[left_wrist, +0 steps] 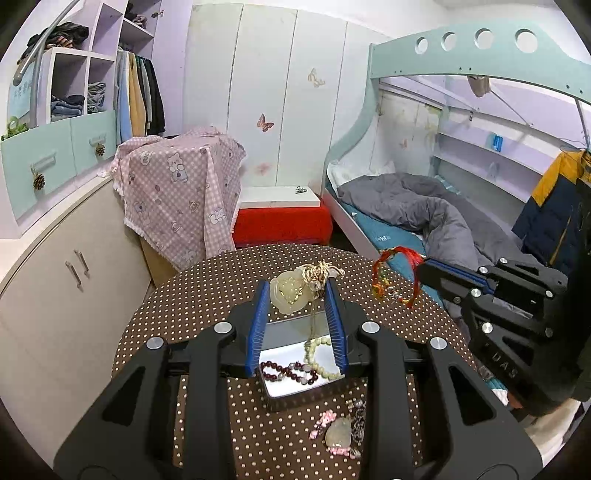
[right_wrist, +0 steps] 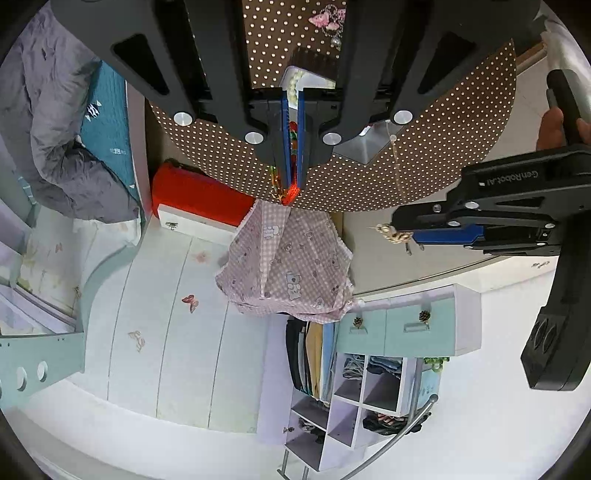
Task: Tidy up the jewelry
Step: 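Lower the pendant and red string bracelet into the grey box, open both tools, then withdraw both tools and approach the second jade pendant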
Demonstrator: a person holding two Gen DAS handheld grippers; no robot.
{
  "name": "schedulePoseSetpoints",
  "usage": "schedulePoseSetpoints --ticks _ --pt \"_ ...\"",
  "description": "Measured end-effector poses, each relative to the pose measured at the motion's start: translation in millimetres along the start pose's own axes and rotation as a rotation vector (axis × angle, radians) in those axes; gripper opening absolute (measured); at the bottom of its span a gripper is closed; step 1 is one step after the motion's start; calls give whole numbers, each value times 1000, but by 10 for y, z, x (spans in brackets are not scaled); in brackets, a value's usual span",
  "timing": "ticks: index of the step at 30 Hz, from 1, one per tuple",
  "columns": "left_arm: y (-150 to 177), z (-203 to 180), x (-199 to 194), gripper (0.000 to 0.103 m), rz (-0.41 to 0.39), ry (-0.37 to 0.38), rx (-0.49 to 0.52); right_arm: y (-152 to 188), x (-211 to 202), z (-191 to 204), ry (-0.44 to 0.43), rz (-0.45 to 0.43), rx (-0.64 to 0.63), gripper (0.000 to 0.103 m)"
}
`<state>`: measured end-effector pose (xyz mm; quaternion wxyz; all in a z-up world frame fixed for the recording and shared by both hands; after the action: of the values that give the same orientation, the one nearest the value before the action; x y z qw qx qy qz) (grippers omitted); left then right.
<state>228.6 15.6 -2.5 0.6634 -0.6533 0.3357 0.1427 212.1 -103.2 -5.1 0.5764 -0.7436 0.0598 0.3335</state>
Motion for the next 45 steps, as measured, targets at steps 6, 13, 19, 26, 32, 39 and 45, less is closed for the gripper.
schedulePoseSetpoints --ticks 6,13,19,26,32,39,45 --pt "57 -17 273 30 61 19 -6 61 226 -8 -26 54 8 1" --pt "215 33 612 31 151 13 -38 210 492 25 -81 141 11 2" --pt "280 79 674 68 176 -14 -48 202 482 -62 -61 143 48 48" --pt "297 106 620 68 175 -27 -56 176 398 -149 -39 124 77 51" --pt "328 101 597 68 178 -29 -57 178 401 -139 -37 128 78 52" --pt "346 122 542 68 171 -30 -56 182 352 -114 -33 121 70 52" --pt "408 78 492 68 170 -21 -47 246 304 -115 -24 124 79 51"
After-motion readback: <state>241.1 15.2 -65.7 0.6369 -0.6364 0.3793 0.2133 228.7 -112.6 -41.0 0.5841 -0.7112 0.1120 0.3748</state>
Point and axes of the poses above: each gripper's, at about its wrist camera, not at the fingertips, and x roughly the way its jaws point, z to its left, y to its underside, the point moved 4 cm from there along x, roughly the way its jaws point, and after that the axes turned 10 degrees about z, right-handed, at the moved point
